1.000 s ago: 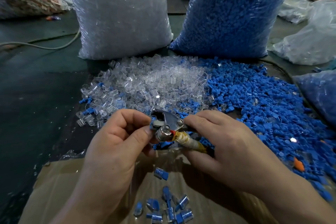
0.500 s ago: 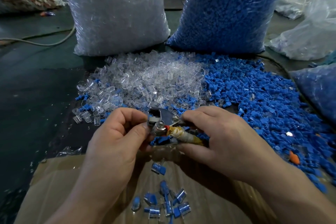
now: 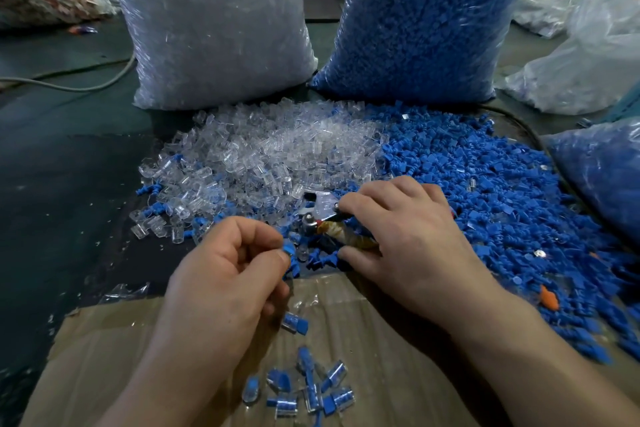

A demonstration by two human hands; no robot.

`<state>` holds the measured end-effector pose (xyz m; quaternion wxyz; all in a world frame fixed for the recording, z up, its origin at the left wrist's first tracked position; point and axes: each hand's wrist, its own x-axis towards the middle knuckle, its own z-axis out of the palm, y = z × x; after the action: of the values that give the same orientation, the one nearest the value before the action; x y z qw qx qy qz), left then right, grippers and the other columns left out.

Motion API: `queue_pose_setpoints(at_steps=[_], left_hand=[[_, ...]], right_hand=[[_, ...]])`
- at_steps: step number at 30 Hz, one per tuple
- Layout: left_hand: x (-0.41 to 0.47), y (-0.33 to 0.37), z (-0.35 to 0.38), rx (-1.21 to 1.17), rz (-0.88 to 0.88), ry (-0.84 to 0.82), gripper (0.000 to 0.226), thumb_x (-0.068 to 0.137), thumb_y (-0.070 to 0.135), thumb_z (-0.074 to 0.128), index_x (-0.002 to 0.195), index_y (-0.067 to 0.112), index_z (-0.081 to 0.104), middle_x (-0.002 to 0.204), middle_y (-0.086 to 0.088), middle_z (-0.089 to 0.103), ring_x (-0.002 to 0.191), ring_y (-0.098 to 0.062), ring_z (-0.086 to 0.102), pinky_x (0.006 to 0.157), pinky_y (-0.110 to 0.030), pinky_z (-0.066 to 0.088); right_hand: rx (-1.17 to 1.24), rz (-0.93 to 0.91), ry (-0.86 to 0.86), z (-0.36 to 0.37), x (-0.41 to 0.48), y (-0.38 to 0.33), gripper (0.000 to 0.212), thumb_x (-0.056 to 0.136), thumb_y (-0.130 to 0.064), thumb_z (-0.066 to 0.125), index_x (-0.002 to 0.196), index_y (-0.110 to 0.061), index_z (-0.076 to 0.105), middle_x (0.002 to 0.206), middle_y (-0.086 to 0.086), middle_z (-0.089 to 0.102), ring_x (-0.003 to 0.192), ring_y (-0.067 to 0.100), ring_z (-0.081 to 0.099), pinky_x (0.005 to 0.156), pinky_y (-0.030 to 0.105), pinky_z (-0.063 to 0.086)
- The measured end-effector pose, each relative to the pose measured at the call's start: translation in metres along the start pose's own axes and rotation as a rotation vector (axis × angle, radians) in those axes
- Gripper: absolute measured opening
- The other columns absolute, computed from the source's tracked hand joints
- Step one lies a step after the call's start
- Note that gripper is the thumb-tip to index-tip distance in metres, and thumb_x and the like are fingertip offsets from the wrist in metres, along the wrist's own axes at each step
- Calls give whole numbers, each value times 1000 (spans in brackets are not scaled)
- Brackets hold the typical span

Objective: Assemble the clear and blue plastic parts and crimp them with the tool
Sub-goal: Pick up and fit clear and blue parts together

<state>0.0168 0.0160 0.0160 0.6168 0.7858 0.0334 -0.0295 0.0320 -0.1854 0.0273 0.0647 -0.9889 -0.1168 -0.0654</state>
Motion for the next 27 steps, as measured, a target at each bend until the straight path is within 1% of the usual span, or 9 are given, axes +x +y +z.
queue_pose_setpoints(at_steps=[5,11,13,14,16,20,23,26,27], left_hand=[[-8,2,6,155,136,15,25,84,28,68,92,51,63,73,13,72,59,-5,66,48,-17,51],[-14,3,5,304,413,76,7,93,36,64,92,42,67,83,25,70,76,6,66,60,1,43],[-14,7,4,117,302,34,13,92,51,58,91,42,68,79,17,73,66,1,68,55,-5,48],[-13,9,2,44,209,0,23,82,58,55,89,41,68,76,11,73,60,-3,68,52,-9,50],[-8,7,-3,48,74,-116,43,70,67,49,82,30,68,66,0,69,52,-10,64,48,-16,51],[-3,1,-10,7,27,-274,50,77,70,55,79,21,65,61,-1,58,53,-16,52,49,-29,45],[-2,-1,-12,15,213,-288,39,81,70,62,82,31,67,61,6,59,53,-7,51,48,-23,43],[-5,1,-15,149,445,-313,39,83,73,55,99,39,66,74,6,66,60,-8,60,51,-23,50],[-5,3,-18,192,468,-315,37,85,72,54,101,41,66,77,6,67,63,-12,63,52,-26,52]], right_hand=[[135,-167,188,-7,-13,-26,33,92,-51,43,94,-26,65,89,-10,62,84,15,57,82,39,46],[175,-228,243,-4,-16,-33,27,98,-31,44,82,-17,60,78,-1,58,70,22,54,69,38,40],[202,-243,251,-5,-17,-33,28,96,-32,42,81,-16,60,77,0,58,70,23,54,67,40,42],[212,-253,247,-5,-17,-34,28,95,-32,43,81,-15,60,77,0,58,71,23,54,67,40,43],[210,-279,247,-5,-17,-35,27,94,-30,44,80,-14,62,78,1,59,73,23,55,68,41,43],[229,-322,244,-7,-18,-41,25,93,-26,45,77,-13,60,75,0,56,70,21,51,67,38,41],[481,-146,141,-10,-20,-47,26,88,-31,44,66,-18,51,64,-6,49,61,14,45,58,36,38],[1128,186,-210,-16,-22,-48,22,74,-31,46,57,-18,51,54,-5,48,55,17,44,52,38,34],[1178,230,-291,-20,-22,-46,22,71,-31,45,55,-18,52,53,-3,47,54,18,42,51,37,31]])
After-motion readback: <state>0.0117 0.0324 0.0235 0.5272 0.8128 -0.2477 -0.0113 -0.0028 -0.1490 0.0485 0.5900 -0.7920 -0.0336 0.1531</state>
